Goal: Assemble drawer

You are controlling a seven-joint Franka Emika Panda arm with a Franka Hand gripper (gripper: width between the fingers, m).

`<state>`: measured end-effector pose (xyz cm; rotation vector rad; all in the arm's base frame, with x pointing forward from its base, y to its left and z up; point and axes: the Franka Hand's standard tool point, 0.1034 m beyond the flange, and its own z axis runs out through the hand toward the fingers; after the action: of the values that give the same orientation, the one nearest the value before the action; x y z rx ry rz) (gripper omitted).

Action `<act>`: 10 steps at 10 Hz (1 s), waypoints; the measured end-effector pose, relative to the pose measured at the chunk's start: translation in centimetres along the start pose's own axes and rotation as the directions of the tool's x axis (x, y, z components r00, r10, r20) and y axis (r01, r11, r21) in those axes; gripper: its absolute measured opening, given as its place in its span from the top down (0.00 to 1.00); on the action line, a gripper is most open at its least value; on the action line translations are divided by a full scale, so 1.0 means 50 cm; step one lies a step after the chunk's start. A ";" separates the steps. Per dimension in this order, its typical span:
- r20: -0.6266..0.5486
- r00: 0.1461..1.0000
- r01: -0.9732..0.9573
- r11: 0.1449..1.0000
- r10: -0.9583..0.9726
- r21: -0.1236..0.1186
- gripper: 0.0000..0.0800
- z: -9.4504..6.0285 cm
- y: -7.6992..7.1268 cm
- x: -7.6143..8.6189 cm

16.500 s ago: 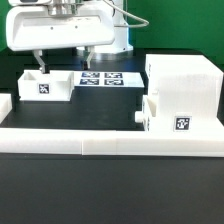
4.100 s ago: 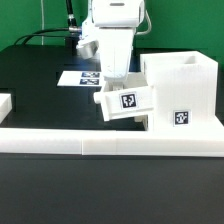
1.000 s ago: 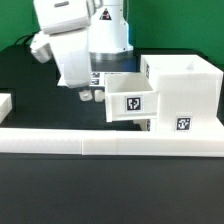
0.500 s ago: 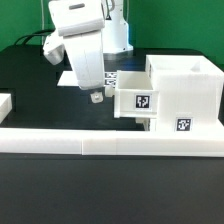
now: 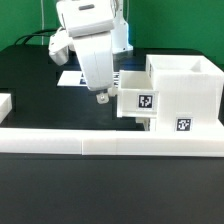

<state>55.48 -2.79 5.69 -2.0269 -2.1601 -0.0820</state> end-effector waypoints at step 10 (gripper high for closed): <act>-0.007 0.999 -0.044 0.999 0.044 0.023 0.19 -0.001 0.025 0.070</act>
Offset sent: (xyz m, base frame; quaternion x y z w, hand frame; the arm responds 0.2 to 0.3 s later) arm 0.0160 0.0289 0.0015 0.0171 0.0151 -0.0089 0.9997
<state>56.56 0.73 6.21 -2.0568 -2.1012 -0.0587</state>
